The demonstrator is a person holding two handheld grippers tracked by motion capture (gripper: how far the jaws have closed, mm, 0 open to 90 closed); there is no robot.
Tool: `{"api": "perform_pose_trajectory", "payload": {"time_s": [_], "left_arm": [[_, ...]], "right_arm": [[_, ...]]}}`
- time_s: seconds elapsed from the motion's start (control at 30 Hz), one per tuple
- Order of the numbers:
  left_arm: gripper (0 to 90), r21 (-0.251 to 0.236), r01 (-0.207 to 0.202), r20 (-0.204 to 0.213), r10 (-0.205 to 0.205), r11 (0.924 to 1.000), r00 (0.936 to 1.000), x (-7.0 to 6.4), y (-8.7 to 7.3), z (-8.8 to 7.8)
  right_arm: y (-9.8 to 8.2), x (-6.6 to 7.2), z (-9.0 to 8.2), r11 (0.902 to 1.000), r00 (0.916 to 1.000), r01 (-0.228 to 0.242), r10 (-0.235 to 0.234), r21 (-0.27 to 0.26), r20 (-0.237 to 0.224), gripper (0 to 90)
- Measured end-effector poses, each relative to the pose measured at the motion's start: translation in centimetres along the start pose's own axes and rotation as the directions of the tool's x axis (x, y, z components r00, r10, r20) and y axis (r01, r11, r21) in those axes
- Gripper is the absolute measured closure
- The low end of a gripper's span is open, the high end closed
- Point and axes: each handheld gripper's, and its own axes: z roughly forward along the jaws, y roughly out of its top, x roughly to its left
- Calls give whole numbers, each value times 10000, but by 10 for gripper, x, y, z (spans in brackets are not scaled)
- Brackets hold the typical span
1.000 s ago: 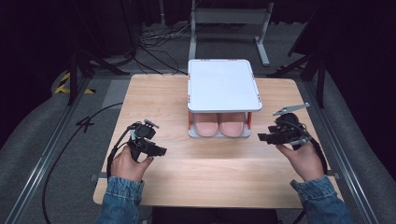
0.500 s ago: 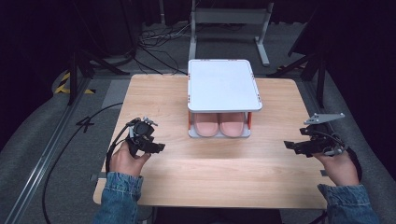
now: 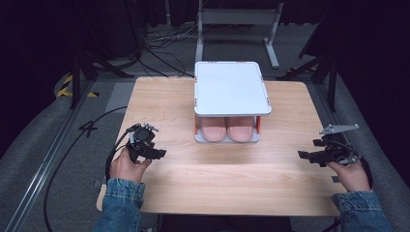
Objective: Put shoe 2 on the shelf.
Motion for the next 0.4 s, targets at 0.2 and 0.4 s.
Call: {"api": "perform_pose_trajectory", "payload": {"time_s": [0.2,0.4], "left_arm": [[421,149,55,-165,-52,9999,9999,1,-7,5],[413,174,23,-189,-19,9998,9998,2,-8,9]], "right_arm": [[-13,0,21,9988,9973,205,-173,444,-718,158],[-21,0,41,9962,9964,692,-664,520,-536,163]]}}
